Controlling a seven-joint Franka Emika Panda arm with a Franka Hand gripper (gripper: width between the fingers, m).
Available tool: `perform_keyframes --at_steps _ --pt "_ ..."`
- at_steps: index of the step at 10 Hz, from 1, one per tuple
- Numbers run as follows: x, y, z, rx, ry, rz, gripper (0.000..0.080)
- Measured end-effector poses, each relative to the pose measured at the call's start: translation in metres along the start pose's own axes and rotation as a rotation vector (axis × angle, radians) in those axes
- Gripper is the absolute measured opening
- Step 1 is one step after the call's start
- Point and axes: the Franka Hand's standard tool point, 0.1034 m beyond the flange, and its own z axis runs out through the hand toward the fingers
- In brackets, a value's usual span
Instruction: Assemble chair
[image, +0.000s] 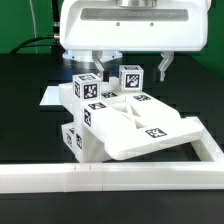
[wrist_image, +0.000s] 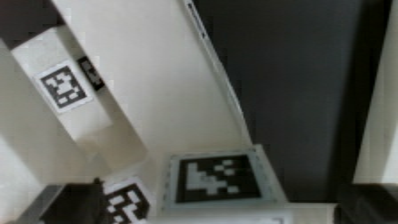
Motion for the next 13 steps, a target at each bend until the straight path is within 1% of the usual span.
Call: perform_keyframes --at_steps 1,2,3,4,7,13 --pt "0.0006 0.0005 -0.0003 0.000 0.001 0.000 0.0636" --pt "0.0003 0.0006 0.0002 0.000 0.000 0.002 0.0431" --pt "0.0003 0.0006 0.0002 0.000 0.000 0.002 0.0293" --pt "0.0003 0.0008 0.0003 0.000 0.000 0.002 0.0270" --pt "0.0003 0.0009 0.0004 0.000 0.000 0.032 0.0270" --pt "0.0001 0.0001 0.0007 0.002 -0.001 0.416 0.0271"
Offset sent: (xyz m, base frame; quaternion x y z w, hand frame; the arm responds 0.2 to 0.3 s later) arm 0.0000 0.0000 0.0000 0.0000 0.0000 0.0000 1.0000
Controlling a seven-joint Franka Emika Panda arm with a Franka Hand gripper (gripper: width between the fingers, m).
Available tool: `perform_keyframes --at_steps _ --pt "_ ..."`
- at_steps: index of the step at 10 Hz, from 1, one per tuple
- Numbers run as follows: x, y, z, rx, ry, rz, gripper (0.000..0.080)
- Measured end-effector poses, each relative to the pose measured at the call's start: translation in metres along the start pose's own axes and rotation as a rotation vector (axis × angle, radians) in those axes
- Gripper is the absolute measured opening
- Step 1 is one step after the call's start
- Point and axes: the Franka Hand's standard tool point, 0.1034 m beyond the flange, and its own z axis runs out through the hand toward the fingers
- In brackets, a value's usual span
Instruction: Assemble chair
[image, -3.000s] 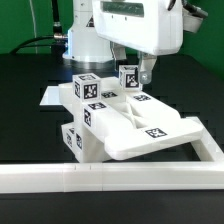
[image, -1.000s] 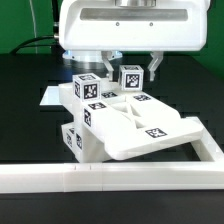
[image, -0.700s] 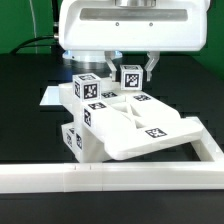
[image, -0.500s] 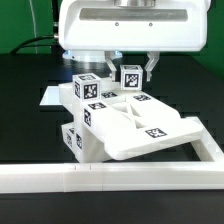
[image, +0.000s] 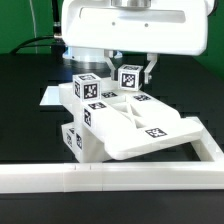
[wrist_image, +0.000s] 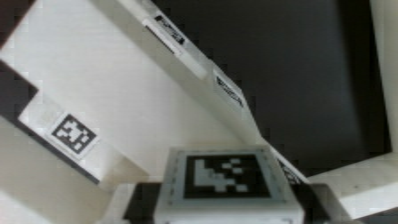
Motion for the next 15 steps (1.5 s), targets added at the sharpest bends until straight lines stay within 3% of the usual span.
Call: perform_keyframes --at_steps 6,15 --pt "-0.0008 -0.0009 0.0007 0.002 -0.002 0.393 0.0271" --pt "-0.0040 -0.0074 0.0012 0.028 -0.028 0.964 0.0271"
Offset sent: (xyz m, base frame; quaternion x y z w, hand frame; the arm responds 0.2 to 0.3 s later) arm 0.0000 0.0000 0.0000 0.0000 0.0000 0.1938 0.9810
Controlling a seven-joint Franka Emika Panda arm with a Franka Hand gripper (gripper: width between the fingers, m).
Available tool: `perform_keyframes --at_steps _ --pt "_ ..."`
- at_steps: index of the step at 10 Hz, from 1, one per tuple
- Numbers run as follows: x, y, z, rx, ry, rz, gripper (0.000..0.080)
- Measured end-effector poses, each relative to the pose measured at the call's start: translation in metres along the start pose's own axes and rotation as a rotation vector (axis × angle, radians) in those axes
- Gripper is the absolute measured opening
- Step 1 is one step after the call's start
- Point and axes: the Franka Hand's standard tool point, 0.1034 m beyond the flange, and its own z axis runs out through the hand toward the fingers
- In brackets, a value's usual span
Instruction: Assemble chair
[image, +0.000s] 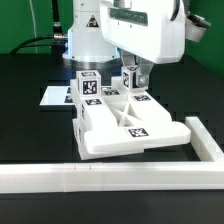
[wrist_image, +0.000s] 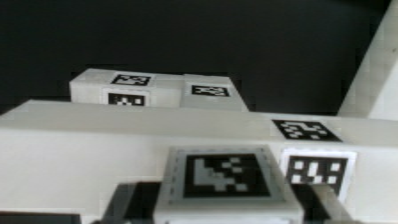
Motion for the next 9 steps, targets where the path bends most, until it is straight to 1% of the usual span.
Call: perform_keyframes --at_steps 2,3,4,5,6,7,9 --pt "-0.0022 -0.0004 0.0001 0.003 -0.010 0.105 0.0271" --pt "-0.0022 -0.0003 0.0002 0.003 -0.010 0.101 0.0271" --pt "-0.0022 -0.0003 0.0002 0.003 -0.010 0.087 0.0355" --pt "-0.0023 0.0000 0.0004 0.001 -0.010 0.054 0.0355" --pt "-0.0024 0.0009 0.0008 -0.003 -0.010 0.009 0.0539" --pt "-0.0027 0.0015 0.0011 -0.005 -0.012 -0.053 0.0630" --pt "-0.0021 0.0012 0.0010 -0.003 -0.010 -0.248 0.0644"
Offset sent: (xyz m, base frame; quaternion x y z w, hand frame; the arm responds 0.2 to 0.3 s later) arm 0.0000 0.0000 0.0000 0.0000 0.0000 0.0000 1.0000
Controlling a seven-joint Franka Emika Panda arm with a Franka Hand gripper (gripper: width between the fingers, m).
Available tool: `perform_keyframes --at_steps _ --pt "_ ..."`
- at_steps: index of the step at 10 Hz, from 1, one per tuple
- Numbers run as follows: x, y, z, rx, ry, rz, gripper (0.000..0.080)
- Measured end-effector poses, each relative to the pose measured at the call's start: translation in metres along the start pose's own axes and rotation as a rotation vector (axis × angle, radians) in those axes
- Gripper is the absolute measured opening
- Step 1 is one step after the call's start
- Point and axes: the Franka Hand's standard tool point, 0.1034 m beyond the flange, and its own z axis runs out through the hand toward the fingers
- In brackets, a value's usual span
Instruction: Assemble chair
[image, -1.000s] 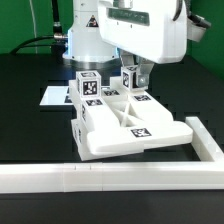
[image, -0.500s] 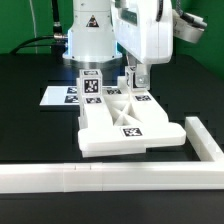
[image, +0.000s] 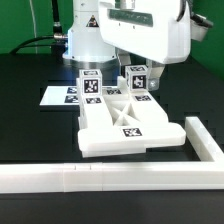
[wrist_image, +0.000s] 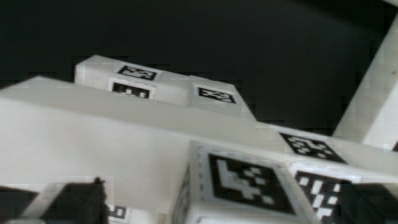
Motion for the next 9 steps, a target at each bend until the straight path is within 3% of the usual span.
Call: perform_keyframes --at_steps 9 --pt "-0.0003 0.0008 0.0000 -0.030 0.012 -0.773 0.0648"
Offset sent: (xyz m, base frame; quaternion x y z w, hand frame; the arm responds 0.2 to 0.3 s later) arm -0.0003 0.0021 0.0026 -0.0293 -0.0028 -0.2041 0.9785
